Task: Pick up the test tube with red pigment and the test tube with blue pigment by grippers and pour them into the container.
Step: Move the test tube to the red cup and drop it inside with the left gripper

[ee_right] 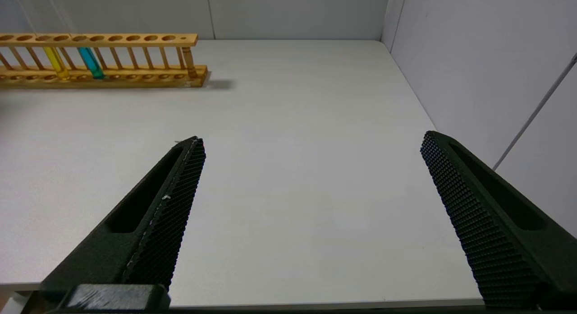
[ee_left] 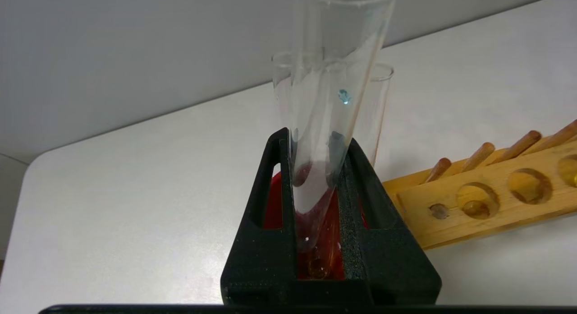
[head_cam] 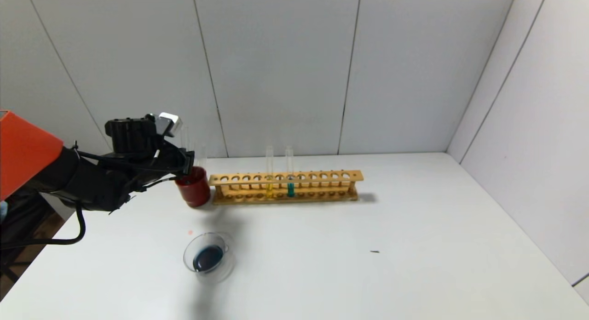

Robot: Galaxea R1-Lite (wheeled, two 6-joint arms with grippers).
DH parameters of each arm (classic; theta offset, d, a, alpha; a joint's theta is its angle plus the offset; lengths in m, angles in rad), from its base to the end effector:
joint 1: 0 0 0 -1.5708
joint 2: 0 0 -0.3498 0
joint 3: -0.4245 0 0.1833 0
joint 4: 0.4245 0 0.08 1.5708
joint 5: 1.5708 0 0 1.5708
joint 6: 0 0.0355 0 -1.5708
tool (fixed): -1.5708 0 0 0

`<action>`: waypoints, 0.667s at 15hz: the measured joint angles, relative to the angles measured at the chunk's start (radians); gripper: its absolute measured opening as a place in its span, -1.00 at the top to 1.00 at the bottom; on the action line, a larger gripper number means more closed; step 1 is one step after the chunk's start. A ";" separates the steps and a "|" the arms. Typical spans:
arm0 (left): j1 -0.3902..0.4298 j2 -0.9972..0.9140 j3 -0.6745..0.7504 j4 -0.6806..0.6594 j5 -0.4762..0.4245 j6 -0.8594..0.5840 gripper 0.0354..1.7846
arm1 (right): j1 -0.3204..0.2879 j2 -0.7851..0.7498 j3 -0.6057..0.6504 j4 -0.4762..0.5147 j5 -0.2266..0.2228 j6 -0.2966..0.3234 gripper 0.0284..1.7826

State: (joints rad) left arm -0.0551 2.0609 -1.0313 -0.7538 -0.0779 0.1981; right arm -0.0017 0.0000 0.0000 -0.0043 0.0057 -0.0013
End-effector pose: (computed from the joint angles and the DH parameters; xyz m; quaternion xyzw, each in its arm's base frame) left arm 0.4256 -0.0262 0.1729 0.0962 0.1303 -0.0791 0.9836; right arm -0.0673 0.0003 0.0760 -0.0007 -0.0022 0.0020 1.0000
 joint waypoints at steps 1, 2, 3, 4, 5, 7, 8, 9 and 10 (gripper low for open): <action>0.000 0.009 -0.002 -0.002 0.000 0.000 0.69 | 0.000 0.000 0.000 0.000 0.000 0.000 -0.96; 0.000 0.014 -0.002 -0.002 0.000 0.000 0.69 | 0.000 0.000 0.000 0.000 0.000 0.000 -0.96; 0.000 0.017 -0.002 -0.002 0.000 -0.001 0.69 | 0.000 0.000 0.000 0.000 0.000 0.000 -0.96; 0.002 0.020 -0.002 -0.003 0.001 -0.001 0.69 | 0.000 0.000 0.000 0.000 0.000 0.000 -0.96; 0.003 0.021 -0.001 -0.003 0.001 -0.001 0.69 | 0.000 0.000 0.000 0.000 0.000 0.000 -0.96; 0.002 0.023 0.003 -0.003 0.001 -0.003 0.69 | 0.000 0.000 0.000 0.000 0.000 0.000 -0.96; 0.001 0.023 0.005 -0.003 0.001 -0.007 0.69 | 0.000 0.000 0.000 0.000 0.000 0.000 -0.96; 0.002 0.023 0.006 -0.003 0.001 -0.009 0.69 | 0.000 0.000 0.000 0.000 0.000 0.000 -0.96; 0.002 0.024 0.006 -0.003 0.001 -0.009 0.69 | 0.000 0.000 0.000 0.000 0.000 0.000 -0.96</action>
State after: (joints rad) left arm -0.0534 2.0849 -1.0255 -0.7566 -0.0764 0.1894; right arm -0.0017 0.0000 0.0000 -0.0038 0.0057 -0.0013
